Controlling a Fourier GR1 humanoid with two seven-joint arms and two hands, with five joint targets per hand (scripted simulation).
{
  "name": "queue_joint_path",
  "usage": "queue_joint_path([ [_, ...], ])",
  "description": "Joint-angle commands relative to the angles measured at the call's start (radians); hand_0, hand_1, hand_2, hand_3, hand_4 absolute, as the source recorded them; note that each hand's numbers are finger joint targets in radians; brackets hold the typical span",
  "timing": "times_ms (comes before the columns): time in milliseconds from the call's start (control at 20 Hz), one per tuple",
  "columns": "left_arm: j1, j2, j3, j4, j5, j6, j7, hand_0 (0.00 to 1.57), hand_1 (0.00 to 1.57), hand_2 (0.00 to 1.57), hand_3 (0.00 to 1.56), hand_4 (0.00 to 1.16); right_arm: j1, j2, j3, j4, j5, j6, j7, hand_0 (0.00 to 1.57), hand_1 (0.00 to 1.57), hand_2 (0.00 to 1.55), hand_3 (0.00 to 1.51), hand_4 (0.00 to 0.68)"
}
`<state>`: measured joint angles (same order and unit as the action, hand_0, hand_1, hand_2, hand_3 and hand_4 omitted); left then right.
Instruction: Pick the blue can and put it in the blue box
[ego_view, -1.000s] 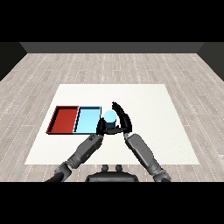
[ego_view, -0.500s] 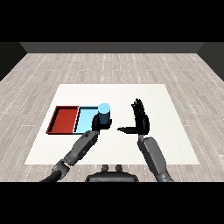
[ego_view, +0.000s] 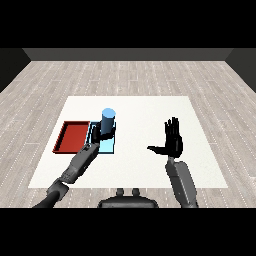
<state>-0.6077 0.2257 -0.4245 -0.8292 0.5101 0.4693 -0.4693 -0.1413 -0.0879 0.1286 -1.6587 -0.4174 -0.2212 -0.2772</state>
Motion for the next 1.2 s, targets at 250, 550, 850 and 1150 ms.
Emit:
queue_joint_path([
  [250,-0.144,0.089,-0.043,0.285,-0.131,0.065,0.276,1.57,1.57,1.56,1.48,1.01,-0.011,0.018,-0.022,0.064,-0.013,0.014,-0.010,0.00,0.00,0.00,0.00,0.000],
  [550,-0.182,0.016,-0.087,0.554,-0.186,0.056,0.434,0.76,0.76,0.71,0.60,0.91,0.013,0.001,-0.061,0.106,-0.040,0.060,-0.040,0.00,0.00,0.00,0.00,0.000],
  [850,-0.231,-0.032,-0.031,0.742,-0.172,0.023,0.494,0.90,0.90,0.82,0.58,0.85,0.014,0.006,-0.079,0.110,-0.050,0.054,-0.031,0.00,0.00,0.00,0.00,0.000],
  [1150,-0.213,-0.078,0.062,0.780,-0.129,0.057,0.437,1.17,1.17,1.02,0.00,0.69,-0.004,-0.008,-0.095,0.153,-0.034,0.085,-0.056,0.00,0.00,0.00,0.00,0.000],
])
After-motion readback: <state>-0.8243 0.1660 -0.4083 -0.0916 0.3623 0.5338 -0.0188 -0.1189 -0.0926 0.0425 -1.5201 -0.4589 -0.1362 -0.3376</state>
